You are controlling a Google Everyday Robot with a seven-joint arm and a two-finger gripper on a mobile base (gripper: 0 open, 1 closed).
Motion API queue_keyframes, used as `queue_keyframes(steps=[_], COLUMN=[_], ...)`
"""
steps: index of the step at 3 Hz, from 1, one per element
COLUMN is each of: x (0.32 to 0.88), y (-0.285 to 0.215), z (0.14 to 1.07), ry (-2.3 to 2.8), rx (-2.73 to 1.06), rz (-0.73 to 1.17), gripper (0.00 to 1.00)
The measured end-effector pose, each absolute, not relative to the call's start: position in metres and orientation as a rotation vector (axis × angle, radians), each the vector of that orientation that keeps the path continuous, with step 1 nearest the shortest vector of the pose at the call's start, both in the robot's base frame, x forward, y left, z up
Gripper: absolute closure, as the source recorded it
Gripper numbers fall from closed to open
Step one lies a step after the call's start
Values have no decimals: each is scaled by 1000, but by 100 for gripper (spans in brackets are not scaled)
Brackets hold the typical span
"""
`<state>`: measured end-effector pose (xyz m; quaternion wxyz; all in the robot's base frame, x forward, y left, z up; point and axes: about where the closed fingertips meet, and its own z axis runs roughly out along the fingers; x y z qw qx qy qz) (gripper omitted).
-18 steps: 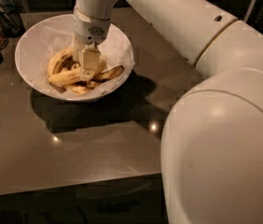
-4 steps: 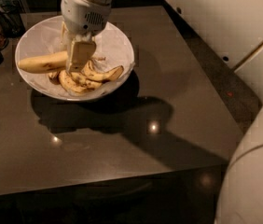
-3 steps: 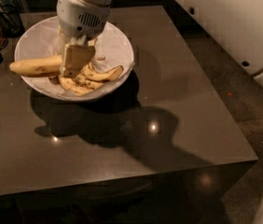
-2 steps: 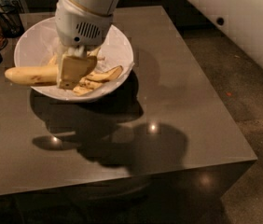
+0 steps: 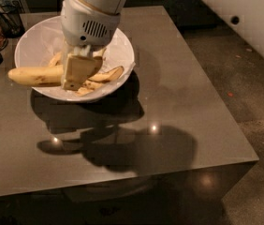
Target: Pick banana from white bowl
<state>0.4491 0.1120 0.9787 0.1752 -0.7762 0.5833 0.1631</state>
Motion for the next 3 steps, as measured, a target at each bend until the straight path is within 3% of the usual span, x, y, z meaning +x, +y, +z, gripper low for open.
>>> queue_keyframes(steps=[3], x=[378], y=[39], z=[990], ry=[1824], rx=[-1975], rz=[530], gripper=[100])
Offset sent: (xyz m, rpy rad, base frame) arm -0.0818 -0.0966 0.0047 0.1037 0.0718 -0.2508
